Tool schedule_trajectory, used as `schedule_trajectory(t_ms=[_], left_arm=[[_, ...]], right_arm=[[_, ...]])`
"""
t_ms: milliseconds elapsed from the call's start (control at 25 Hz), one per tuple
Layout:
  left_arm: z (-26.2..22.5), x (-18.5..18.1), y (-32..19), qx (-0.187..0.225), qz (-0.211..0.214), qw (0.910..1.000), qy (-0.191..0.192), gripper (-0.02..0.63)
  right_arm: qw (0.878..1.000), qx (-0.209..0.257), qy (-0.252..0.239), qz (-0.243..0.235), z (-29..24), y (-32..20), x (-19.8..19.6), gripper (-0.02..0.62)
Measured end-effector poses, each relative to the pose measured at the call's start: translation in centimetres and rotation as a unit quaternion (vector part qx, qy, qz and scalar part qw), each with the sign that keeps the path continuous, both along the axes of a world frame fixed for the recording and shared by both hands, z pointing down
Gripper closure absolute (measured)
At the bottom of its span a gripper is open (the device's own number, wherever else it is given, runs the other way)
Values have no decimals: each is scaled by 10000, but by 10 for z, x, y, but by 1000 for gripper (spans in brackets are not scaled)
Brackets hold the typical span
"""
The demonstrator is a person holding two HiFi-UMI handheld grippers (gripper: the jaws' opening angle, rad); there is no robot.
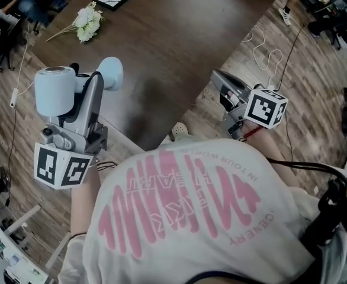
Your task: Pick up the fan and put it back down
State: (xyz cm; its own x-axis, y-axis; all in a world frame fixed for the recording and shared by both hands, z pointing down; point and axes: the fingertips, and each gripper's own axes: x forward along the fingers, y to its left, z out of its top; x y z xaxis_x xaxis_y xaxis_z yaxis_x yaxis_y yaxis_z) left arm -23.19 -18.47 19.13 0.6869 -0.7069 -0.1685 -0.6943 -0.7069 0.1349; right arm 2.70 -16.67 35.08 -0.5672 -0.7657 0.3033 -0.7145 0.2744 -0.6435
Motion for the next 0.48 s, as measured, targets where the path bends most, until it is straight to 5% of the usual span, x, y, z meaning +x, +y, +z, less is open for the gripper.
schedule_trajectory(t_ms=[480], left_arm=[[4,14,-6,70,-42,9999,-128,365]], right_arm=[[9997,44,164,-166,10,1,-1,589]])
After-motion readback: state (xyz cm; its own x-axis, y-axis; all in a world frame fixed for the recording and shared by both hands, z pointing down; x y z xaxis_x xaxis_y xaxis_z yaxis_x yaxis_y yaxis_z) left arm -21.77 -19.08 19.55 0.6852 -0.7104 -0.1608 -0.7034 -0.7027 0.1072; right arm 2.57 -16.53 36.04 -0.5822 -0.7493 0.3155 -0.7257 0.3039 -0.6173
